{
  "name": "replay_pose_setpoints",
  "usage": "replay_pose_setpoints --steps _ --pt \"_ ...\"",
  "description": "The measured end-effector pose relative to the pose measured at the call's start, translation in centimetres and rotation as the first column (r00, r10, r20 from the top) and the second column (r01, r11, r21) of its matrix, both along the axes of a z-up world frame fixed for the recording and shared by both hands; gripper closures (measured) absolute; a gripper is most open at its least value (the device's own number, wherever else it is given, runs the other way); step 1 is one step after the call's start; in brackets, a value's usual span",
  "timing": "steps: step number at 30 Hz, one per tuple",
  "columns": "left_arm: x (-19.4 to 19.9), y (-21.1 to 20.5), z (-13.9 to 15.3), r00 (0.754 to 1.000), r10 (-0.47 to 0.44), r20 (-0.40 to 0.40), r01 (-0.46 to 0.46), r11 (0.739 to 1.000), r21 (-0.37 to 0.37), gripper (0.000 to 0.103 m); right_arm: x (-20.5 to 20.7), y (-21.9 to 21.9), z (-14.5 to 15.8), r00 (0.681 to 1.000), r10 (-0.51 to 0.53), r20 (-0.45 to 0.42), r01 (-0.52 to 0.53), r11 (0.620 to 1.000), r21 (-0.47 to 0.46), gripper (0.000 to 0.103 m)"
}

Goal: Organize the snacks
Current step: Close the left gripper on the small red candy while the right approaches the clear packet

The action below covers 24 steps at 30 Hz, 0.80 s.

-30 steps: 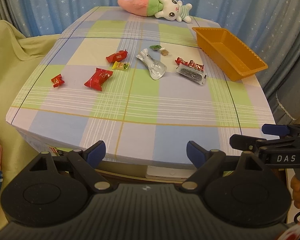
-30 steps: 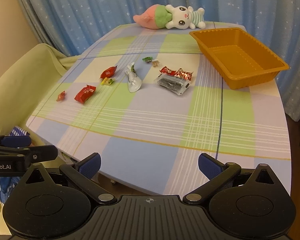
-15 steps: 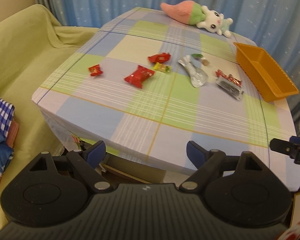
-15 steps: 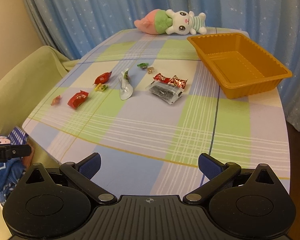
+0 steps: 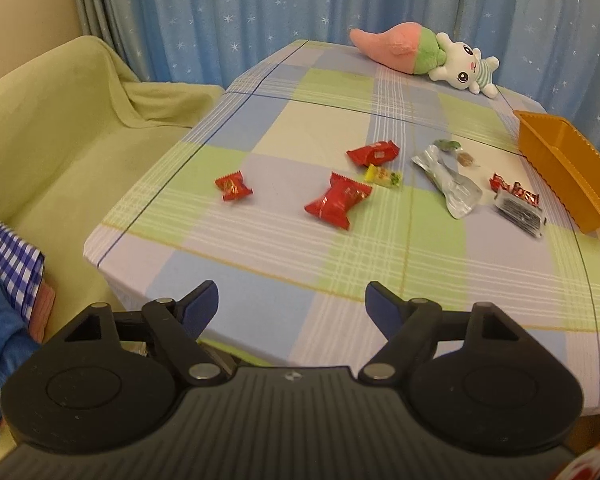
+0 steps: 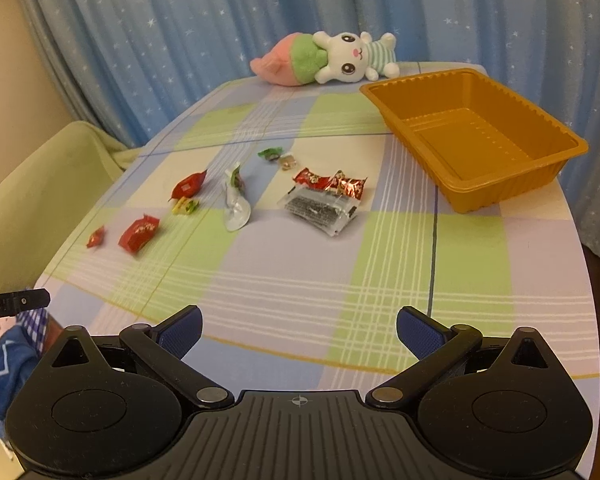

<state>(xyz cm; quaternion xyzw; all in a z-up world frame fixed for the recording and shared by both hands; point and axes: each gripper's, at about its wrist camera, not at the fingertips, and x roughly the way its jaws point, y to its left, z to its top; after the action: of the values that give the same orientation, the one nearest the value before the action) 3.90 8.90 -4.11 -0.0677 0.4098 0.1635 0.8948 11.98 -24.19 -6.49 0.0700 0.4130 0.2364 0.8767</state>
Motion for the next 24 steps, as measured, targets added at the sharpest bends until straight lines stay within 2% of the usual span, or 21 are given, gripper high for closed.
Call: replay_pose_setpoints --steps 14,24 --pt "8.3 8.2 -3.4 0.997 -0.079 -0.026 0.078 0.997 -0.015 0.048 5.1 4.9 -1.1 0.991 -0.13 -0.042 0.13 0.991 -0.024 0.0" --pt "13.1 11.9 -5.7 0.995 -0.082 -0.053 0.079 0.996 -0.051 0.058 6.9 7.4 -1.8 0.979 -0.192 -0.073 0.187 0.98 -0.066 0.0"
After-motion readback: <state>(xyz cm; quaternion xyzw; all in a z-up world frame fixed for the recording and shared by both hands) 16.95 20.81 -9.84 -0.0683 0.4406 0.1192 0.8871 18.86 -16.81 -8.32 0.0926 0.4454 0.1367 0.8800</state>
